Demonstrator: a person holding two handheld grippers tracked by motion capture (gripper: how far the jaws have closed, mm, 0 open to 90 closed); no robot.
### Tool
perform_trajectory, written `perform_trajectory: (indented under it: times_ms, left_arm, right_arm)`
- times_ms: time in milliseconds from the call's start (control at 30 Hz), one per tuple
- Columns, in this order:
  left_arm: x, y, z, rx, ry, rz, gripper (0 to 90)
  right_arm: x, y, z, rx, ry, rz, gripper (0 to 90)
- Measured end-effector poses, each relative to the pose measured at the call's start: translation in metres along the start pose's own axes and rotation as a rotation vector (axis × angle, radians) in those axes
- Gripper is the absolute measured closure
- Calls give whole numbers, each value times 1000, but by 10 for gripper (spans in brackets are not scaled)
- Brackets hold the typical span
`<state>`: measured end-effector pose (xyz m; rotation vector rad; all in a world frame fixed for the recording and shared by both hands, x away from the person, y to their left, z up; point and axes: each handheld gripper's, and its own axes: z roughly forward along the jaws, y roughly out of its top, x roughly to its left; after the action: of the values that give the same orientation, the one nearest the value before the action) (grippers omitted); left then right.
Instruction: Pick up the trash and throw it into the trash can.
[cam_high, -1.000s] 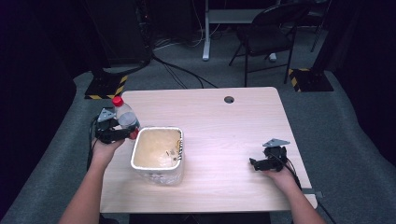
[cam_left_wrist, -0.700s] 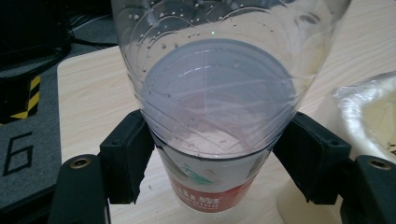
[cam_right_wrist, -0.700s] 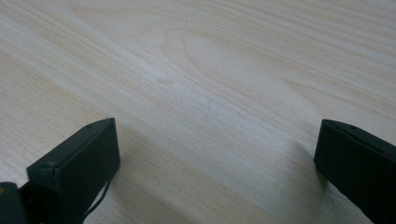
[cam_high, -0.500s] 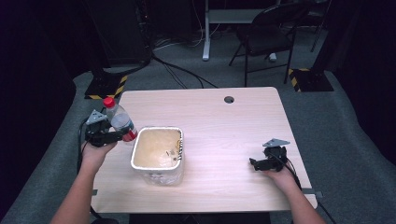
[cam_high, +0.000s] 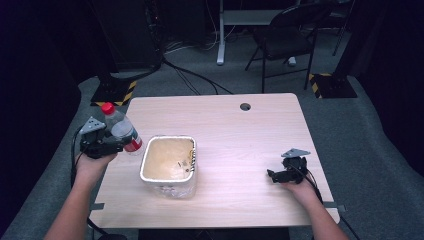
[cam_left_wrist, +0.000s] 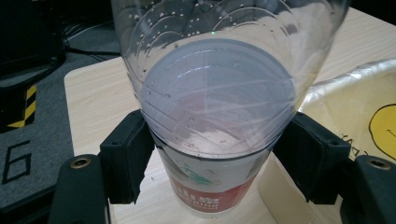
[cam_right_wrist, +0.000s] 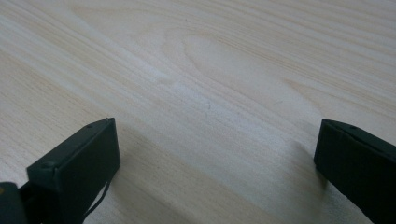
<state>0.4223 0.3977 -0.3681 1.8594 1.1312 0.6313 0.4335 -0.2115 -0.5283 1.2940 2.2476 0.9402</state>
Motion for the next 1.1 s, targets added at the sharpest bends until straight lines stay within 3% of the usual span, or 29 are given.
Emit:
perform_trajectory:
  times_ms: [533,933,1100]
  left_arm:
    - [-17,27,-31,-49,-49,51,295]
    - [-36,41,-41,-60,-110,107,295]
    - [-43,43,-42,-76,-144,109,295]
  right_arm:
    - [0,0,0,0,0,-5,0]
    - [0,0,0,0,1,-6,0]
    - [0,0,0,0,1,-6,0]
